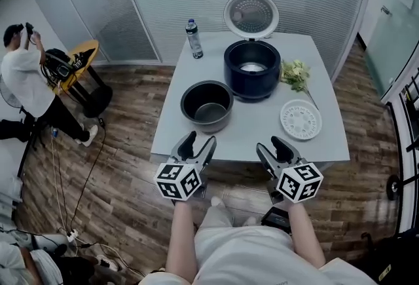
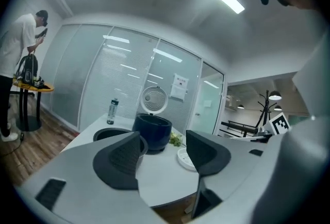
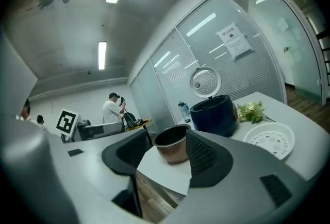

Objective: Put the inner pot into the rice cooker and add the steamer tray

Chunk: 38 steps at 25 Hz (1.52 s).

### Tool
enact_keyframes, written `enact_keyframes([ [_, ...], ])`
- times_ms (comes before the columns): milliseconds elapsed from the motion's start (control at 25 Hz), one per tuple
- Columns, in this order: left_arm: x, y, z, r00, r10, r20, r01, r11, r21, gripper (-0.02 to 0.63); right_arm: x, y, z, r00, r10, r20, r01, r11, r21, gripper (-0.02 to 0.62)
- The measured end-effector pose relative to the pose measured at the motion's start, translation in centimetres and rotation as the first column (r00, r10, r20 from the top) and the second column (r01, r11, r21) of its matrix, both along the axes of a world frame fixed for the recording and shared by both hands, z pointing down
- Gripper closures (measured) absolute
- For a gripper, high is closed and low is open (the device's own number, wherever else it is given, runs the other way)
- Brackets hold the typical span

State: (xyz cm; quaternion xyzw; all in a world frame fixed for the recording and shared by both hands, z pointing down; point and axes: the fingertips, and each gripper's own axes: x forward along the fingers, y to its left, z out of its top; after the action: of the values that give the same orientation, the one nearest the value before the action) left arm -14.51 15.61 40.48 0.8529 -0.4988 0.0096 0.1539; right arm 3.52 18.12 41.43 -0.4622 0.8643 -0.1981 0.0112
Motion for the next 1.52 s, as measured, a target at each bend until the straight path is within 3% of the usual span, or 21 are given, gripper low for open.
enact_keyframes([
  [360, -4.4, 0.0, 2.7, 0.993, -0.118, -0.015, 0.117, 0.991, -0.069, 0.341, -1.6, -2.2, 3.2, 0.999, -0.025, 0.024, 0.027, 0.996, -0.085, 0.341],
  [720, -10.9, -7.7, 6.4, 0.984, -0.167, -0.054, 0.156, 0.973, -0.169, 0.341, -6.3, -10.0, 6.3, 1.000, -0.020, -0.006, 0.019, 0.983, -0.183, 0.341],
  [1160, -14.4, -18.2, 11.6, 0.994, -0.098, -0.056, 0.079, 0.959, -0.274, 0.341, -10.0, -19.0, 11.1, 0.999, 0.040, -0.020, -0.044, 0.949, -0.311, 0.344],
  [1520, -15.2, -22.5, 15.0, 0.996, -0.022, -0.083, -0.007, 0.943, -0.334, 0.342, -11.3, -22.2, 13.1, 0.993, 0.114, -0.032, -0.118, 0.926, -0.359, 0.347],
])
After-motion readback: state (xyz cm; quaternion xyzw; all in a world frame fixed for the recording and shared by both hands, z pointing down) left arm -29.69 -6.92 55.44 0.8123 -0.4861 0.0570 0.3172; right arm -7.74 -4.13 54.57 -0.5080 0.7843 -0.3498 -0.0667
